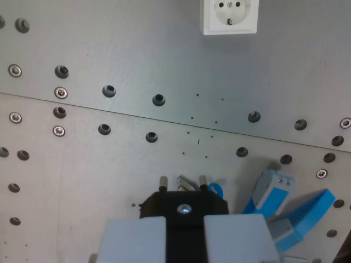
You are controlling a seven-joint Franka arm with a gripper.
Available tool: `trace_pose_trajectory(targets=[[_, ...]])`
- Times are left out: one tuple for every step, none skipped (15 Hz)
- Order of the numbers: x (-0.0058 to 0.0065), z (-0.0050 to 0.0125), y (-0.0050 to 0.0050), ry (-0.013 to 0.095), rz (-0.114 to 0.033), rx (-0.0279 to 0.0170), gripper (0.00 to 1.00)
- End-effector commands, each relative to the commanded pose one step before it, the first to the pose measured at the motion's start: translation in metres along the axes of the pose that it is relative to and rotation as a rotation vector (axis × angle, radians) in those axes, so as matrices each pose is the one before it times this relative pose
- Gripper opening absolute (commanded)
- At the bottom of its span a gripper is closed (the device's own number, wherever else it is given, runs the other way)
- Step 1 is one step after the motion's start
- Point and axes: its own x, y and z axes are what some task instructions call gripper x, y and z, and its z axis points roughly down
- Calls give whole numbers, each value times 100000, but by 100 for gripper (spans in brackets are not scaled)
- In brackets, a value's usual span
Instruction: Move above the white socket
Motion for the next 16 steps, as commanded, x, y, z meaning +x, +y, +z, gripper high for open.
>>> trace_pose_trajectory(targets=[[-16,-43,-2,118,-12,-22,0],[0,0,0,-30,-11,17,0],[0,2,1,1,-18,2,0],[1,7,2,-7,-71,-6,0],[3,15,4,51,-13,-21,0],[5,26,7,-4,-27,0,0],[7,40,10,-12,-96,-14,0],[11,59,15,14,-105,-2,0],[15,80,21,86,-169,-31,0],[20,104,28,162,-98,-12,0],[25,130,36,273,-132,-28,0],[30,158,45,332,-106,61,0],[36,188,55,375,-151,-15,0],[42,220,66,400,-166,-31,0],[38,204,65,466,-220,2,0],[42,235,77,535,-197,-2,0]])
